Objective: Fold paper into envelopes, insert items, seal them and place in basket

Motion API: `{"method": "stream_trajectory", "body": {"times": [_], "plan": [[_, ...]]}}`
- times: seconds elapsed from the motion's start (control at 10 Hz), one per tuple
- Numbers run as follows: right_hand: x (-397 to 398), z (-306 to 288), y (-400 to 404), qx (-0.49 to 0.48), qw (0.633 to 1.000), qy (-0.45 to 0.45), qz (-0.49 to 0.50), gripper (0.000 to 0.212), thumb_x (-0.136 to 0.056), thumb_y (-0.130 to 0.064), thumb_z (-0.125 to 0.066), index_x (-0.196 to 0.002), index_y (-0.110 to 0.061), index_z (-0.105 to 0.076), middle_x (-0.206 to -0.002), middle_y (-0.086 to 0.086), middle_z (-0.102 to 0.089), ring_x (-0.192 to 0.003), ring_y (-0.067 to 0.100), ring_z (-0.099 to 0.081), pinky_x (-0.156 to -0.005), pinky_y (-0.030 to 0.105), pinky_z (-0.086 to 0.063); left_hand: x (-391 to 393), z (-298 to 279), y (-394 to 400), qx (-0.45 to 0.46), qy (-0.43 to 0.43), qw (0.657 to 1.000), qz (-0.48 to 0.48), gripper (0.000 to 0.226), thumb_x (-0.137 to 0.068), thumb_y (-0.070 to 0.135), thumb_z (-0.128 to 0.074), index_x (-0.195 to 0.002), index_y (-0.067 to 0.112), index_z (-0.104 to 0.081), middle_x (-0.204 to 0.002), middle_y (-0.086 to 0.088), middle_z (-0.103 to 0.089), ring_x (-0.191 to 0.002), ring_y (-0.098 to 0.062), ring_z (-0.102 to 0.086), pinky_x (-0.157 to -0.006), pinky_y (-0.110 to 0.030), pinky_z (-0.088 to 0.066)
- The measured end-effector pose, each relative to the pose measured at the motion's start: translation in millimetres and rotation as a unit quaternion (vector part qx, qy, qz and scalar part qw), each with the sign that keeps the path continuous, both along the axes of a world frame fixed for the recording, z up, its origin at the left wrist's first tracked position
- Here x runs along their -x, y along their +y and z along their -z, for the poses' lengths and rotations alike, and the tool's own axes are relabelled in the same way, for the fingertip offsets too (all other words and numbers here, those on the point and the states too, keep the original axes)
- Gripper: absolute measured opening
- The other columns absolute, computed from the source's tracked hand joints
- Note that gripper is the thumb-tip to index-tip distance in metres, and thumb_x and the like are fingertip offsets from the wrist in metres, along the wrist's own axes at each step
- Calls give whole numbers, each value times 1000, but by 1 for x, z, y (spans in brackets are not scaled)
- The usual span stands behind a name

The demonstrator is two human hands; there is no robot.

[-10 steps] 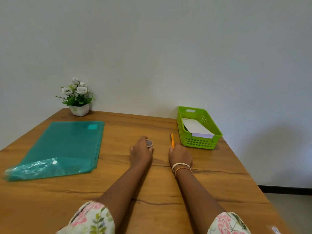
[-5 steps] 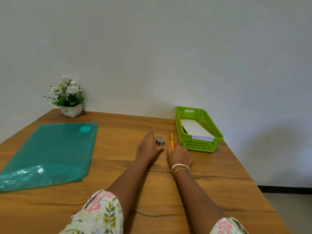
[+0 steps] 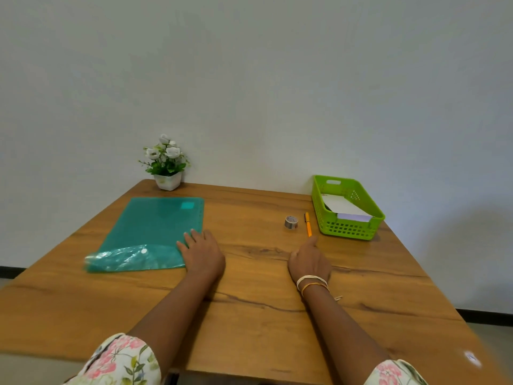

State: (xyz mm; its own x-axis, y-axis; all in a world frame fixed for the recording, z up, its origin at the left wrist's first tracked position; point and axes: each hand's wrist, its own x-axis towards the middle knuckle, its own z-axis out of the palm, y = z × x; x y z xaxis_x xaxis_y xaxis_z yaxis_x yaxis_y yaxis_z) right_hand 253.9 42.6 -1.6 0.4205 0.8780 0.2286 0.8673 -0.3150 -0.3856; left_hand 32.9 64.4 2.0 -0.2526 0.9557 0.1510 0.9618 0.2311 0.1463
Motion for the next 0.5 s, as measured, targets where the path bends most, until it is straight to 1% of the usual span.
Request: {"method": "stream_trajectory", "body": {"times": [0.1, 0.2, 0.3, 0.4, 0.5], "plan": [[10, 0, -11, 6, 1000, -20, -7, 45, -90, -30, -47, -127, -5, -36, -102, 11, -68, -90, 31, -67, -69, 36, -52, 23, 6, -11, -14, 14, 999, 40, 44, -90, 18, -39, -132, 11, -46, -145, -13, -41, -135, -30, -35, -114, -49, -22], [17, 1, -20, -2, 999, -26, -19, 35, -90, -28, -46, -118, -9, -39, -102, 10, -68, -91, 32, -67, -69, 36, -50, 42, 7, -20, -28, 8, 997, 74, 40, -88, 15, -40, -126, 15, -51, -140, -8, -47, -133, -25, -38, -114, -54, -19], [20, -1, -25, -1, 999, -31, -28, 29, -90, -28, -46, -113, -10, -43, -104, 11, -67, -93, 33, -66, -71, 37, -50, 51, 1, -27, -9, 12, 996, 91, 44, -91, 15, -38, -135, 16, -46, -151, -8, -37, -141, -24, -29, -114, -60, -12], [20, 0, -28, 8, 999, -35, -33, 26, -91, -29, -46, -109, -11, -46, -106, 10, -66, -96, 32, -65, -76, 37, -50, 51, -1, -32, 0, 32, 996, 89, 46, -94, 20, -39, -140, 16, -40, -157, -9, -25, -146, -26, -18, -113, -65, -5], [24, -1, -30, -4, 998, -57, -36, 26, -90, -31, -46, -108, -13, -48, -109, 10, -64, -100, 32, -63, -80, 39, -49, 37, -6, -40, -42, 45, 992, 110, 43, -99, 35, -34, -138, 18, -42, -158, -11, -22, -147, -27, -14, -112, -65, -2]]}}
